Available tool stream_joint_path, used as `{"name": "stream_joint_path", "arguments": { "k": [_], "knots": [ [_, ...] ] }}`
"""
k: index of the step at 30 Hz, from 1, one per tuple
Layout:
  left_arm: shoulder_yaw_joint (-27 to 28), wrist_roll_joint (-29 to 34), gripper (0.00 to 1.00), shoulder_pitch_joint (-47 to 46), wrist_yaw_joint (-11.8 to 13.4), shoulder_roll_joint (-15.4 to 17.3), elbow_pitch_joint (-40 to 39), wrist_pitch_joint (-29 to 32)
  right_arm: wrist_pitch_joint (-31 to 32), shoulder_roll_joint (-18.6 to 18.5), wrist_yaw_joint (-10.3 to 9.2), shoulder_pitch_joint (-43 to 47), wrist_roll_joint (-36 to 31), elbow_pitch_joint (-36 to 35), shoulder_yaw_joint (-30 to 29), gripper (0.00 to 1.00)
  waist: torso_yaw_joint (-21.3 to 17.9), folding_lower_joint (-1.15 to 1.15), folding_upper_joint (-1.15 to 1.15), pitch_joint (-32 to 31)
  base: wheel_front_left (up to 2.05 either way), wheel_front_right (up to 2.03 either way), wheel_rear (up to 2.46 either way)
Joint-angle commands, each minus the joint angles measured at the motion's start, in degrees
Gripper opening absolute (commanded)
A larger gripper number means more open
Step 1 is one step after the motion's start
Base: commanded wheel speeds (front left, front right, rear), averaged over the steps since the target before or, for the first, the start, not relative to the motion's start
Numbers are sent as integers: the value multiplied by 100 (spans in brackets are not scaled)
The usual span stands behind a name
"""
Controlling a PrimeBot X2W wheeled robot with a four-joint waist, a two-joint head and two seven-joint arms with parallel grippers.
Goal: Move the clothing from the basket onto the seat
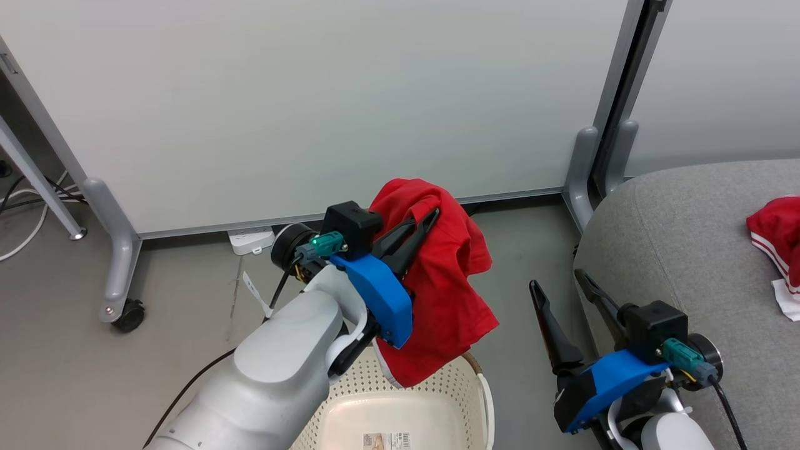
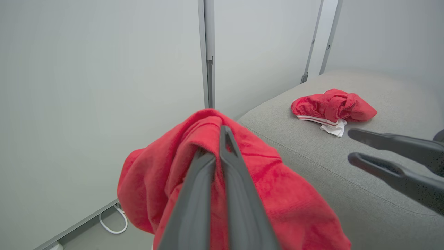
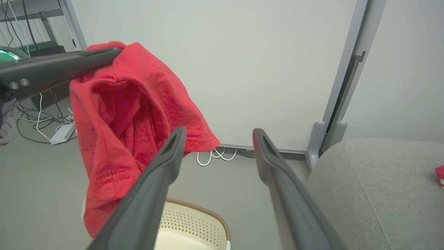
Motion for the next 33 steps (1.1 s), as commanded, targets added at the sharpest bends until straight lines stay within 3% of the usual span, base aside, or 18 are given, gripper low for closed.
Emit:
{"name": "stream_joint_path", "arguments": {
  "k": [1,19,27,33],
  "knots": [
    [-15,-30,0,-57,-20,10,-13,8,-12,11,-6,76,22,11,21,100,23,1,0,-14,0,0,0],
    [-372,-557,0,-212,128,11,223,-62,-58,19,-6,68,169,2,209,100,-53,1,0,44,0,0,0],
    [-526,-668,0,-273,134,10,277,-104,171,3,-6,3,438,-177,787,100,-68,1,0,77,0,0,0],
    [-667,-778,0,-267,140,11,243,-119,350,-137,-6,-274,662,101,1160,100,-38,1,0,91,0,0,0]
  ]
}}
